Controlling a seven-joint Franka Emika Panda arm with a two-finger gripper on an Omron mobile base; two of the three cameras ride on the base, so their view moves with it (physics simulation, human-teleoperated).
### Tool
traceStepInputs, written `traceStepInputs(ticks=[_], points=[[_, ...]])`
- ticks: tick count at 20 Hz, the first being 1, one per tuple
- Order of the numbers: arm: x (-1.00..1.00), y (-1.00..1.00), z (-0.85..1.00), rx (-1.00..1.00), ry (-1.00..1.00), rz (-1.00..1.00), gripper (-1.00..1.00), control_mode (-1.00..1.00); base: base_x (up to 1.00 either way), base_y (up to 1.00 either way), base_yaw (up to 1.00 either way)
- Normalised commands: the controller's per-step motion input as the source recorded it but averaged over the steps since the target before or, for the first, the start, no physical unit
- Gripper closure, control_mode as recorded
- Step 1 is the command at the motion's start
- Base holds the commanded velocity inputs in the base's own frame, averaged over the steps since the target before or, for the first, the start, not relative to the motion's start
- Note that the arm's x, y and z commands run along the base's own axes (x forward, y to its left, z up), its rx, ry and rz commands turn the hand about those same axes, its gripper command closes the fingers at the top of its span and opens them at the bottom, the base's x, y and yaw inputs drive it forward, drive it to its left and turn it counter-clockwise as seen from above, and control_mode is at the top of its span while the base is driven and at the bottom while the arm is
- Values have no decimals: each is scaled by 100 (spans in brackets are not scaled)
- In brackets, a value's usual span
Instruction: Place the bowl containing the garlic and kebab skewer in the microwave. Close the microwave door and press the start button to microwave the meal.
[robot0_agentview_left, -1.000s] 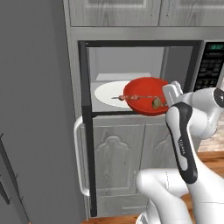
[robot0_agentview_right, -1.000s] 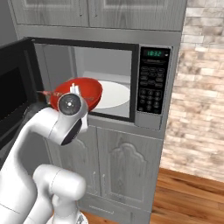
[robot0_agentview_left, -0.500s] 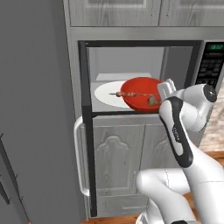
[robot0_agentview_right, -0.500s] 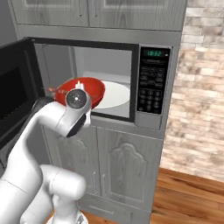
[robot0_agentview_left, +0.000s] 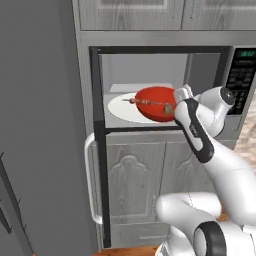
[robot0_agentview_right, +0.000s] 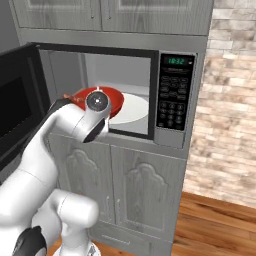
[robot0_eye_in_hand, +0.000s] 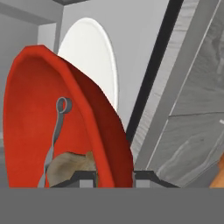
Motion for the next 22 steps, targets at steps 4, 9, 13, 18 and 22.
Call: traceStepInputs(ticks=[4, 9, 13, 18, 22], points=[[50, -1, 0, 6, 0, 0, 100, -100, 0, 0, 0], [47, -5, -12, 4, 1, 0, 100, -100, 0, 0, 0], [39, -8, -26, 0, 1, 0, 100, -100, 0, 0, 0], [29, -3, -31, 0, 1, 0, 100, -100, 0, 0, 0], [33, 0, -16, 0, 0, -1, 100, -100, 0, 0, 0]])
